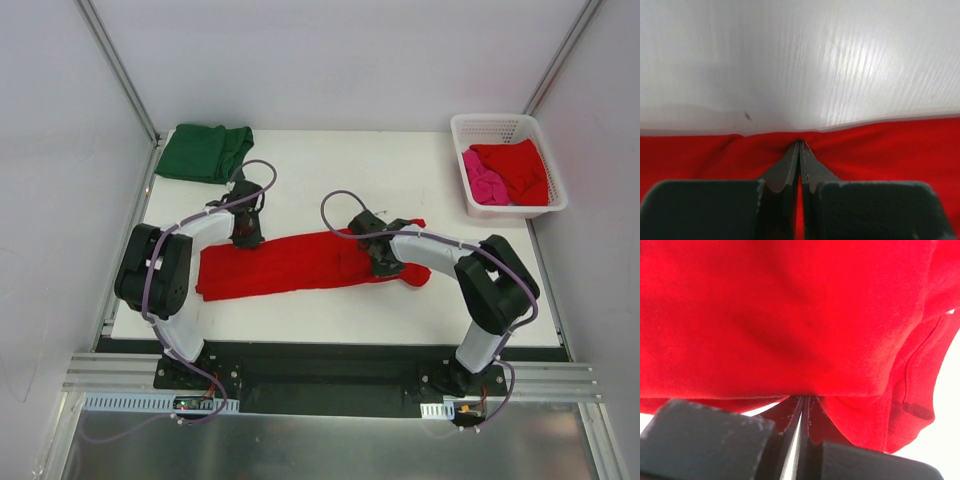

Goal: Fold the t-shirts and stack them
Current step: Fold the tshirt

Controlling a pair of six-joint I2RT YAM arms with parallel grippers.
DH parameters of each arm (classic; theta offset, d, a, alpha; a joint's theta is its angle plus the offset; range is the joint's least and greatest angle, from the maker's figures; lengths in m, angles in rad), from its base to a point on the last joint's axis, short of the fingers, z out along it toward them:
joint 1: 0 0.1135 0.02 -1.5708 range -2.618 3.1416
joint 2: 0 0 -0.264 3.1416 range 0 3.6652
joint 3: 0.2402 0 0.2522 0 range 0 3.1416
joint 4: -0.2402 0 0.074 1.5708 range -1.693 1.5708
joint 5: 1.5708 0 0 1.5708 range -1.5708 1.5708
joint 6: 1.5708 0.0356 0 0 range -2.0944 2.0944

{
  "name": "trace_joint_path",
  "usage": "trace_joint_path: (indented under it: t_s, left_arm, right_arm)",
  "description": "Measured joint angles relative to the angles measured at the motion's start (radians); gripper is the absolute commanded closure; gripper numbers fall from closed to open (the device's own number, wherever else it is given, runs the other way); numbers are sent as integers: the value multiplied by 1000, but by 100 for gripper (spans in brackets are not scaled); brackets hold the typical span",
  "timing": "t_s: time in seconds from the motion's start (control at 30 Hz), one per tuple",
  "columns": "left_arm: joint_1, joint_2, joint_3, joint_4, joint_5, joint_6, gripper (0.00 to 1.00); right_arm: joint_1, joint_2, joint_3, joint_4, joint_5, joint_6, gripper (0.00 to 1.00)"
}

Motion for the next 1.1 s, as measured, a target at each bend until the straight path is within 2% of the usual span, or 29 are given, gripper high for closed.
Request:
trace_joint_path:
  t_s: [0.33, 0.57, 0.87, 1.1]
  left_arm:
    - [0, -124, -130, -49, 74, -44, 100]
    - [-17, -179, -187, -64, 116, -69, 100]
    - [-122, -211, -216, -111, 171, -108, 100]
    - [-224, -232, -234, -132, 215, -154, 100]
  right_arm:
    - [-11, 58, 84, -21, 9, -35, 99]
    - [-79, 135, 182, -26, -29, -72, 99]
    - [-164, 196, 288, -26, -143, -140, 99]
    - [-246, 302, 449, -41, -252, -186, 99]
